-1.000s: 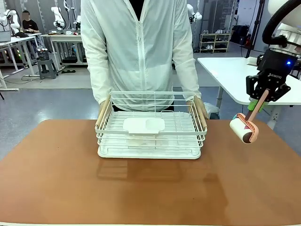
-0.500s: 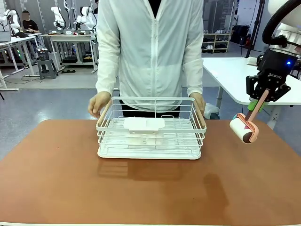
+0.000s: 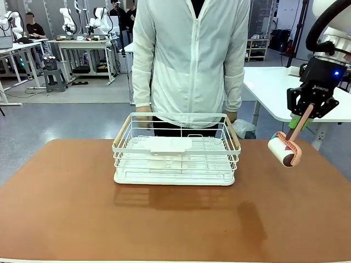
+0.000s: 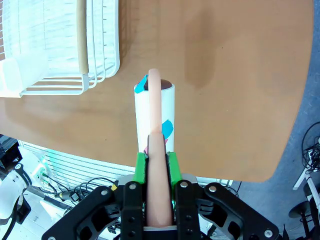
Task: Clean the table.
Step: Place the Lint Roller down when the Dish drying rack is positioned in the middle of the table.
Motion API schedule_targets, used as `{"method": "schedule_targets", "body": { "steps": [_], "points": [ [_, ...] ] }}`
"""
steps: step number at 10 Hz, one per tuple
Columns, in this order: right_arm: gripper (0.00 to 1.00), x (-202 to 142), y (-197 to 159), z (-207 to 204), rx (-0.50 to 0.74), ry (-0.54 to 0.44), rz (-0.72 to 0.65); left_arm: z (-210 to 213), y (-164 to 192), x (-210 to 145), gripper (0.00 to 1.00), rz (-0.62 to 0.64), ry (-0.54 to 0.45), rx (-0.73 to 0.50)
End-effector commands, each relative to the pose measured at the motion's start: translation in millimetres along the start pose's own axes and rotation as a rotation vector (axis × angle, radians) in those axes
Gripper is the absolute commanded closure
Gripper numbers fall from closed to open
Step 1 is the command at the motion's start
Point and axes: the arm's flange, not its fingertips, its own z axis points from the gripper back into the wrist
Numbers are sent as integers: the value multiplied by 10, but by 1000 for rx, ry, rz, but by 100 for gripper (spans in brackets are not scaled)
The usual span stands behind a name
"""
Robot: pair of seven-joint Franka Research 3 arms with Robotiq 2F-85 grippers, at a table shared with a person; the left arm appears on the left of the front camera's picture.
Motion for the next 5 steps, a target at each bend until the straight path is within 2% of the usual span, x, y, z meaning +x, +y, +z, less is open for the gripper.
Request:
{"method": "schedule_targets", "body": {
  "steps": [1, 5],
  "points": [
    [79, -18, 20, 18, 1, 3, 2, 29, -7, -1, 0, -10, -1, -26],
    [79, -18, 20, 18, 1, 3, 2, 29, -7, -1, 0, -10, -1, -26]
  ]
}}
